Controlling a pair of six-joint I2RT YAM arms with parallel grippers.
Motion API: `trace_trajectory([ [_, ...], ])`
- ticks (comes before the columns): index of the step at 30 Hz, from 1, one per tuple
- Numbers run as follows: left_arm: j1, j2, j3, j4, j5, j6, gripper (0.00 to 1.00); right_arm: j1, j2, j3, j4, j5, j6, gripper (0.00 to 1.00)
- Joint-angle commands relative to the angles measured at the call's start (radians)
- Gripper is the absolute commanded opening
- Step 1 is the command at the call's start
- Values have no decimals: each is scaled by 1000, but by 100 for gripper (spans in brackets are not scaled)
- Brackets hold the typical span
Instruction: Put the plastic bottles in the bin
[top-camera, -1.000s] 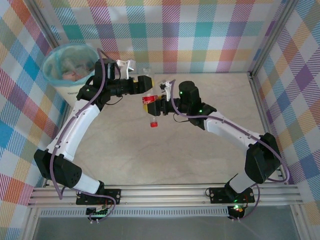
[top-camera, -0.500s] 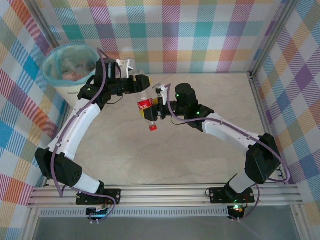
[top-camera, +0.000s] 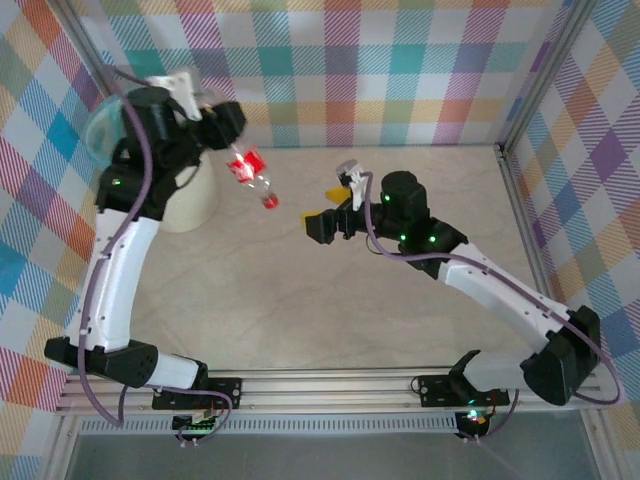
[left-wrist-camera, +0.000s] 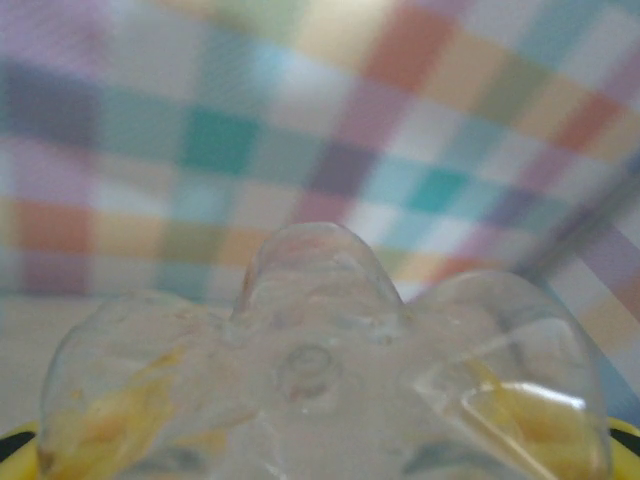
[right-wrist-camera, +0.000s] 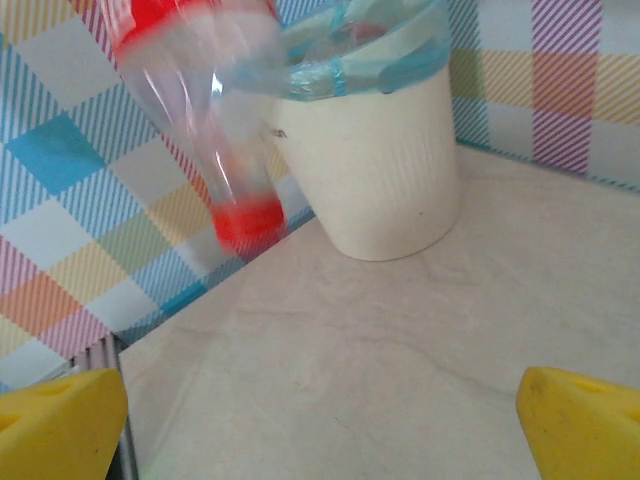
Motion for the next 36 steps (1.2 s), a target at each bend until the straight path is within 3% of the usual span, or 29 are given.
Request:
trace_trajectory([
  [1,115,10,93,-45,-183,81,54,6,-8,-29,-26,47,-99,100],
  [10,409,164,206,-3,-249,90,54,6,27,35,-95,40,-142,100],
  [17,555,240,270,66,-165,-20,52,6,29,56,-132,40,-150,100],
  [28,626,292,241,250,-203,-124,51,6,65,80,-153,4,-115,100],
  [36,626,250,-41,514,-239,17,49,5,91,93,-160,-25,-105,100],
])
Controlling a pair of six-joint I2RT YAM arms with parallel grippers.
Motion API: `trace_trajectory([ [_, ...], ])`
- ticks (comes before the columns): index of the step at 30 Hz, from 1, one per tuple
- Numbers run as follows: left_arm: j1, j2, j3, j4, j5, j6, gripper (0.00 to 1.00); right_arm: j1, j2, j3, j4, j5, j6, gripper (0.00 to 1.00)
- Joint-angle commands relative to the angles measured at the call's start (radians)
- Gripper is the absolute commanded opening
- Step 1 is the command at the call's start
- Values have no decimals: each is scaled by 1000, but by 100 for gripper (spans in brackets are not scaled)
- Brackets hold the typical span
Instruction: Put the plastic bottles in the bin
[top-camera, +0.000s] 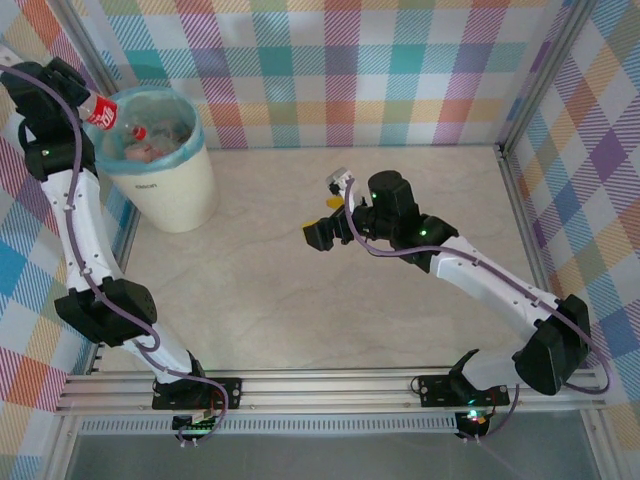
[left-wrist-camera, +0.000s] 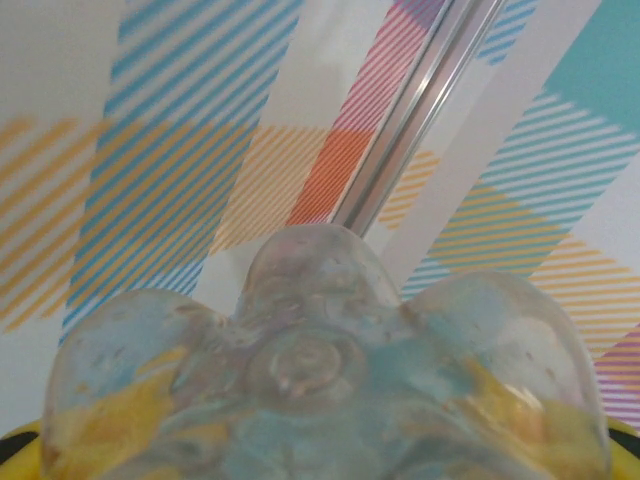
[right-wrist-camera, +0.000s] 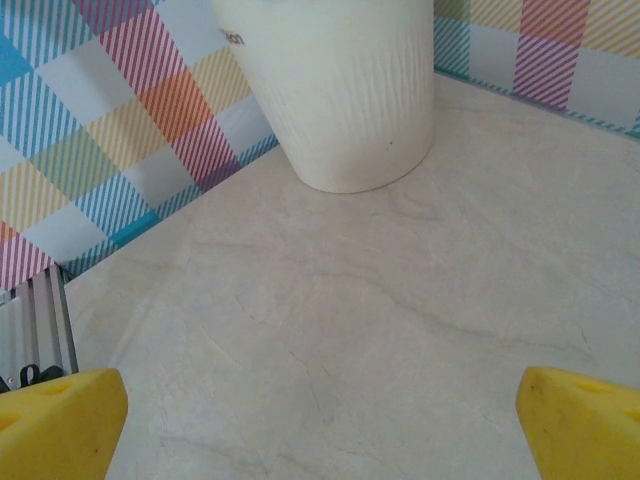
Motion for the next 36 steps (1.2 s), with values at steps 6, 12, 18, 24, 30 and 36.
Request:
trace_trajectory([
  [6,11,-39,-228,180,29,163,54,6,23,30,-17,-46,19,100],
  [12,5,-10,-242,130,203,170,56,5,48,44,-19,-57,40,100],
  [18,-21,-8,-298,89,262,258,56,6,59,44,-23,-66,55,100],
  [24,-48,26,-309,18,315,335,56,6,68,38,-31,-69,56,100],
  [30,-80,66,-267,-71,343,378,61,6,76,39,-34,-76,66,100],
  [36,-81,73,-113,-157,333,318,82,6,74,42,-37,-82,75,99],
])
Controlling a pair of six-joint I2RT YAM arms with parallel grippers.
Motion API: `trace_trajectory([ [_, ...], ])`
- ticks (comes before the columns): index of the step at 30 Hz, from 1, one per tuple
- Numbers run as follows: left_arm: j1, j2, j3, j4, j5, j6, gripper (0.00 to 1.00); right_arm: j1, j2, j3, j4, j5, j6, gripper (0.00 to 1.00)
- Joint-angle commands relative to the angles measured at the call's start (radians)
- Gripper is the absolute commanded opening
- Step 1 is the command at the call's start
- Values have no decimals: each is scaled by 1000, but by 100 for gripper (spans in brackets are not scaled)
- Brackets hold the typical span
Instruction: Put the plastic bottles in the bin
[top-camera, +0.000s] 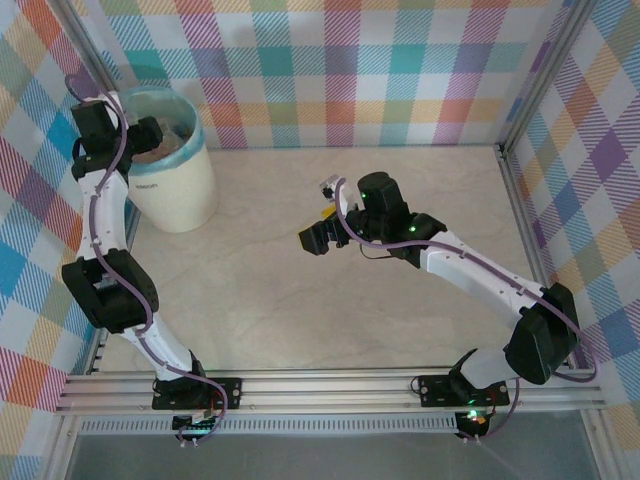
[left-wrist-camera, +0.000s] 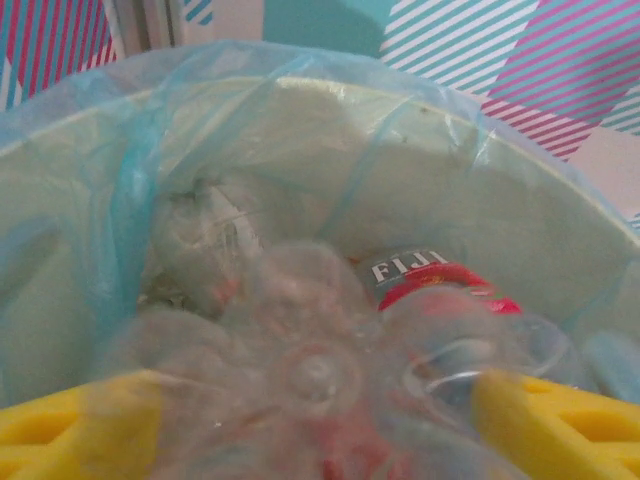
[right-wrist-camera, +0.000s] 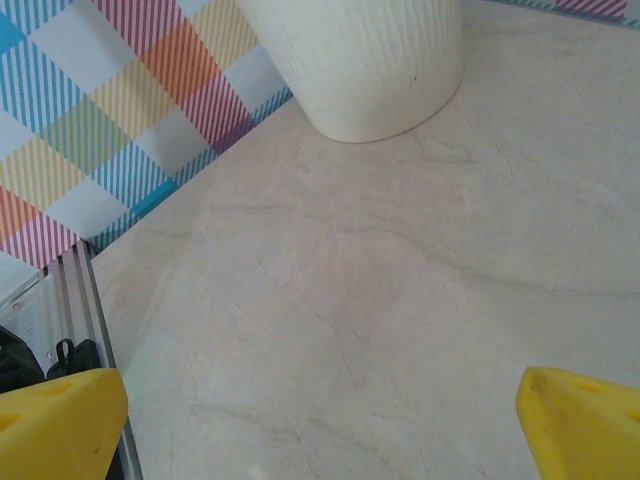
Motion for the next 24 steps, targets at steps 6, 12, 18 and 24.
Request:
trace_trajectory([
  [6,-7,-24,276,-134,-102,-107,88,6,13,32,11,-30,25,100],
  [12,-7,60,399,-254,-85,-156,53,5,21,32,13,-32,26,100],
  [18,-19,146,425,-410,8,-145,20,6,13,29,-15,-24,16,100],
  [24,-19,120,261,-422,-16,-125,1,6,8,12,-6,-21,18,100],
])
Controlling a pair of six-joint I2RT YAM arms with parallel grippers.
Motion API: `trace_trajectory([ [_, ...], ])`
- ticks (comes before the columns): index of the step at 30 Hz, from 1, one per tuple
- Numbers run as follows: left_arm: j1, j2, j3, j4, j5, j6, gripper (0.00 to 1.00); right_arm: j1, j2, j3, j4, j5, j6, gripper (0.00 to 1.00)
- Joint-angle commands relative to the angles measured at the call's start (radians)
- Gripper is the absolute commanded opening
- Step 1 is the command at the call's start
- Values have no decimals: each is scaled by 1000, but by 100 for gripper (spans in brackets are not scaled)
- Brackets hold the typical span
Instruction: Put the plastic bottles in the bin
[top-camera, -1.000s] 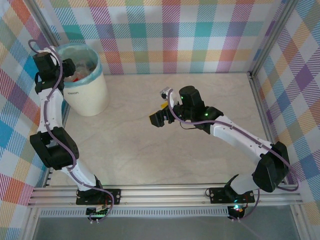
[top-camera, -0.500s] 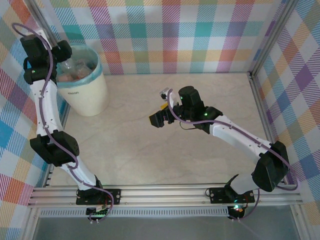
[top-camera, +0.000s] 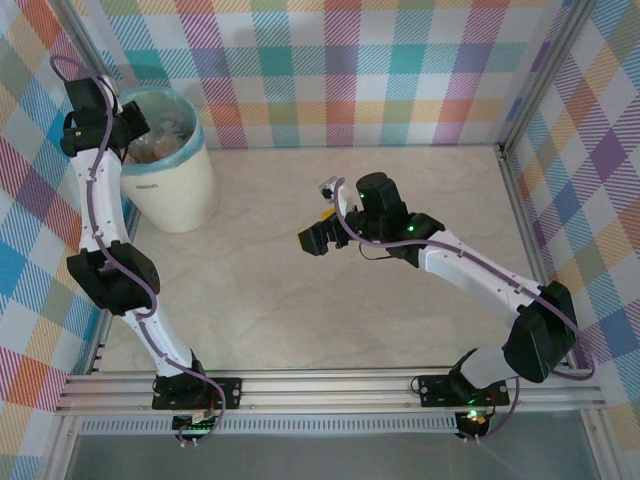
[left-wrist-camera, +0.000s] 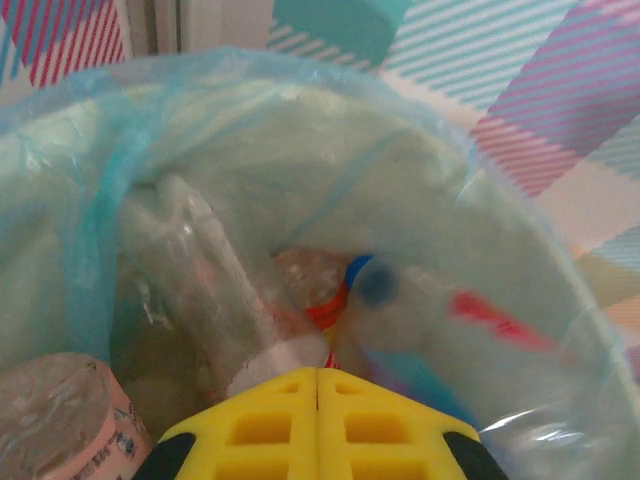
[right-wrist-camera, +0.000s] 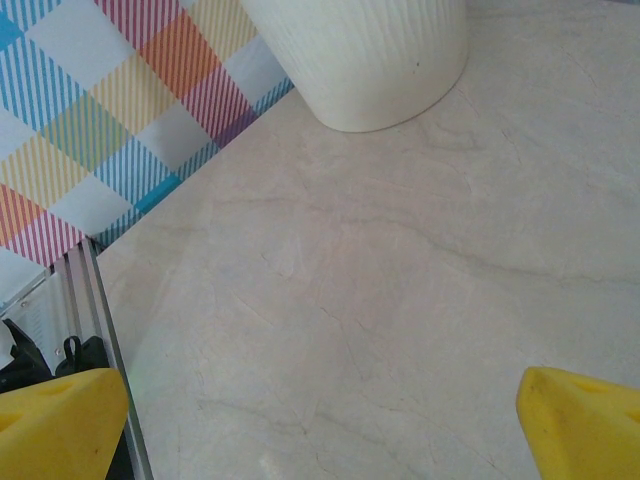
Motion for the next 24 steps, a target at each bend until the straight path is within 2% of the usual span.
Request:
trace_trajectory([
  [1,-5,-37,-101,-87,7,4,1,5,0,13,7,-16,2,100],
  [4,-5,-46,-92,-75,12,3,3,5,11,26,8,-29,11,100],
  [7,-6,-21,45,-125,12,-2,10,6,19,48,1,-33,16,100],
  [8,-5,-18,85,-134,11,-6,15,6,19,55,-2,-29,20,100],
  [11,-5,-44,193,-152,-35,-41,42,5,16,79,-22,0,29,100],
  [12,-5,-75,203,-146,-56,-57,47,6,14,91,-35,25,31,100],
  [14,-39,-171,158,-114,-84,-83,50,6,4,111,-70,115,41,100],
  [17,-96,-408,-105,24,-140,-57,50,-4,-22,120,-111,302,48,100],
  [19,-198,-617,-373,157,-226,-4,54,-35,-47,109,-132,423,48,100],
  [22,-348,-888,-752,332,-284,5,55,-124,-95,53,-135,564,32,100],
  [24,-456,-1045,-996,441,-297,2,54,-205,-144,-22,-107,614,13,100],
])
